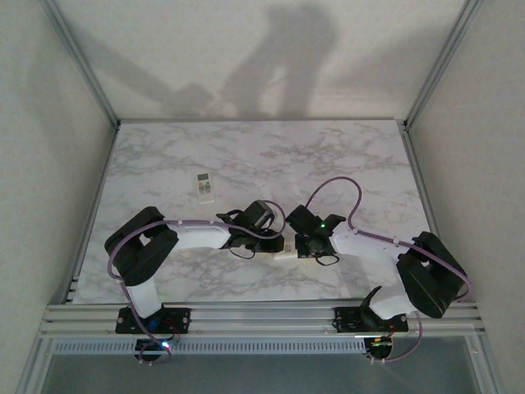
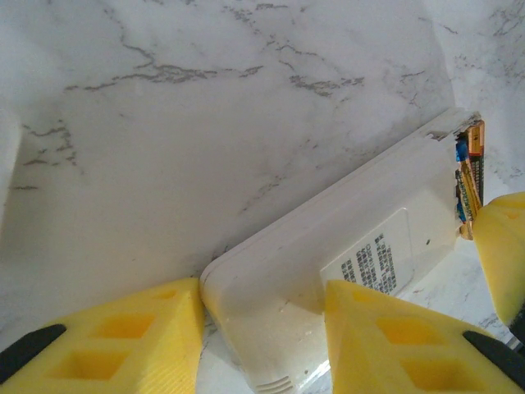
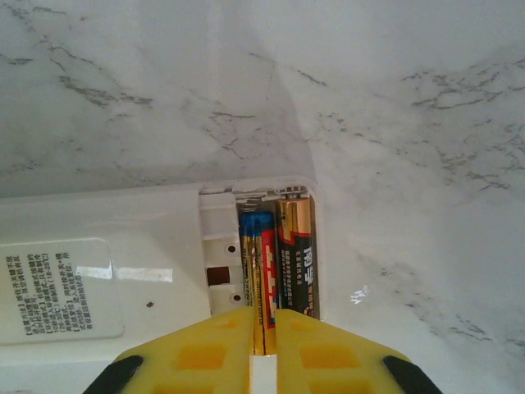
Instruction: Load the batteries into the remote control
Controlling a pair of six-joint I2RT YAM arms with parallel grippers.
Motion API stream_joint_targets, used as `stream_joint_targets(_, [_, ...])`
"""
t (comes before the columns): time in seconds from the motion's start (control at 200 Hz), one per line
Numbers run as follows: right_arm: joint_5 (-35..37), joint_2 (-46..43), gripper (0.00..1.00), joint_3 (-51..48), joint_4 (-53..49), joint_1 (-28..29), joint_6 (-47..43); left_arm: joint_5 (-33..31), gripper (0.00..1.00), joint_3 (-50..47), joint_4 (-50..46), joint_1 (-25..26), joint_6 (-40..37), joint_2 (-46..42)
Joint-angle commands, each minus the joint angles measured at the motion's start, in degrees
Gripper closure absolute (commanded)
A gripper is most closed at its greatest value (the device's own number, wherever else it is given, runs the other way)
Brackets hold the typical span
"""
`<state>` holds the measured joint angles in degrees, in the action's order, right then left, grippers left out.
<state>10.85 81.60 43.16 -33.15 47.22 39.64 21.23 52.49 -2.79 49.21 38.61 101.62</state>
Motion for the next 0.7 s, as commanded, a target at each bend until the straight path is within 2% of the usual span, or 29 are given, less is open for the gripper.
stream_joint_targets(0.0, [0.5, 1.9, 0.87, -0.5, 0.0, -0.1, -0.3, 2.1, 0.58, -0.5, 1.9, 1.9, -0.6, 1.0])
stream_joint_targets(0.496, [0.9, 4.3, 0.89, -0.4, 1.3, -0.1, -0.8, 2.2, 0.58, -0.8, 2.3, 1.9, -0.6, 0.7])
stream_joint_targets(0.696, [2.6, -2.2, 0.81, 2.4, -2.9, 0.0, -0.5, 0.5, 0.57, -0.8, 1.9, 1.9, -1.3, -0.4])
